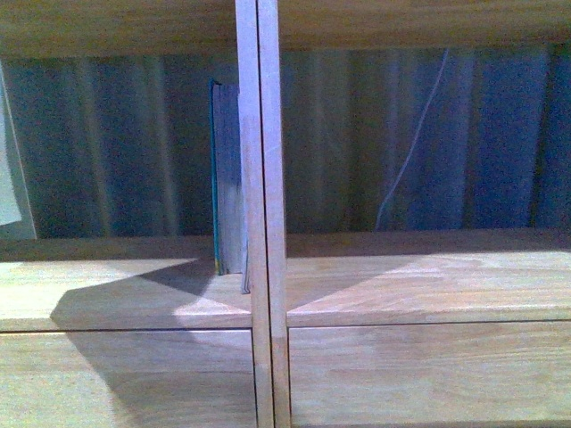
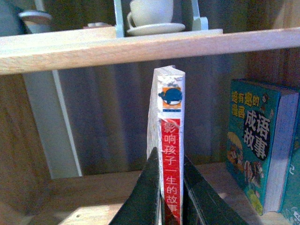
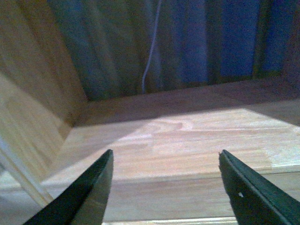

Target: Organize books on shelf

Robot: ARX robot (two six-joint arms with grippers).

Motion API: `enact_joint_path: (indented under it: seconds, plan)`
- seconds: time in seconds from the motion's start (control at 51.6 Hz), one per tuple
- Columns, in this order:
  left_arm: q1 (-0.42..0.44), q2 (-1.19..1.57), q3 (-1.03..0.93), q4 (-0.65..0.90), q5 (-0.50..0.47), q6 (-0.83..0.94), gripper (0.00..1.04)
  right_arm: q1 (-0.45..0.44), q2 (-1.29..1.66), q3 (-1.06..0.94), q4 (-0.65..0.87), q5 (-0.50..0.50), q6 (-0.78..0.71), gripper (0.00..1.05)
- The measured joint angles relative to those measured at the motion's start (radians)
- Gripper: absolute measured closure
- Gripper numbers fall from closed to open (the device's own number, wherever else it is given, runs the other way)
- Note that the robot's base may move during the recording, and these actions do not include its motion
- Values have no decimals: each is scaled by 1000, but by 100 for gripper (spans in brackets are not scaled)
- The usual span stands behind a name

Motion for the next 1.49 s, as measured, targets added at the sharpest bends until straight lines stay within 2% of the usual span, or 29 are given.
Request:
enact_joint_path:
  seconds: [0.116,0.407,0.891,1.143,1.24,1.491]
  plan:
    - [-42,122,56,59,24,0,98,10,-58,-113,49,0,-85,59]
    - [-150,402,266,72,2,-9,98,10,-181,-303,106,3,-129,102]
    - [-310,692,563,-13,-100,-40,98,10,-388,-480,78,4,-132,102]
    - [-364,753,633,-82,-144,23,98,10,-485,-518,21,4,-132,102]
    - [-385,768,666,-134,-193,63,98,10,-532,-534,-10,4,-132,102]
    - [-418,792,642,-153,-214,116,59,10,-610,-570,-36,4,-134,102]
